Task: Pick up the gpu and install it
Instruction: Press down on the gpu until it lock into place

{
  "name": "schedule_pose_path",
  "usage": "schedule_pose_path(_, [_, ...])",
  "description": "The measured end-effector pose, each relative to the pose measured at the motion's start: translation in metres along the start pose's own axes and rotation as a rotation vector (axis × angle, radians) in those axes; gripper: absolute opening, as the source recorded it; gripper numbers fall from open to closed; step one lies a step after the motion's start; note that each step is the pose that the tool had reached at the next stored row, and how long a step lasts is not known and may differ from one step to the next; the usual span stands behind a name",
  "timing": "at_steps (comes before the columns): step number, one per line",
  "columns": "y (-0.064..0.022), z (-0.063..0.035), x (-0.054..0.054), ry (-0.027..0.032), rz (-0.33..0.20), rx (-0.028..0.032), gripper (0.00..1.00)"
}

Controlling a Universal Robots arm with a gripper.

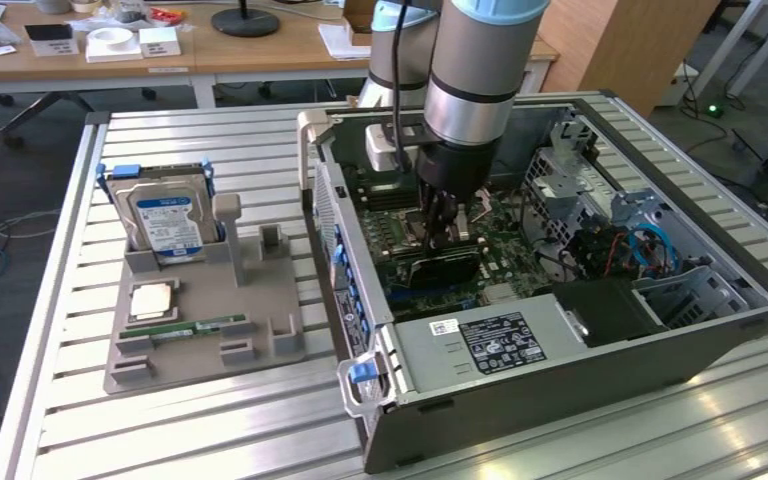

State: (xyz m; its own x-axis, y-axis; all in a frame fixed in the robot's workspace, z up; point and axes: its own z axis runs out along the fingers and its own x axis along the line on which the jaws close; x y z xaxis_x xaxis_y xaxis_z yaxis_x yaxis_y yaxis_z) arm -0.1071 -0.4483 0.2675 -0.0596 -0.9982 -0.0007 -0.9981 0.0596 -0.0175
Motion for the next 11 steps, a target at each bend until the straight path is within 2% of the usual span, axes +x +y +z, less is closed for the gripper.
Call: schedule_pose_path(11, [-0.0005, 0.0, -0.0009, 0.0, 0.0, 0.0, 0.11])
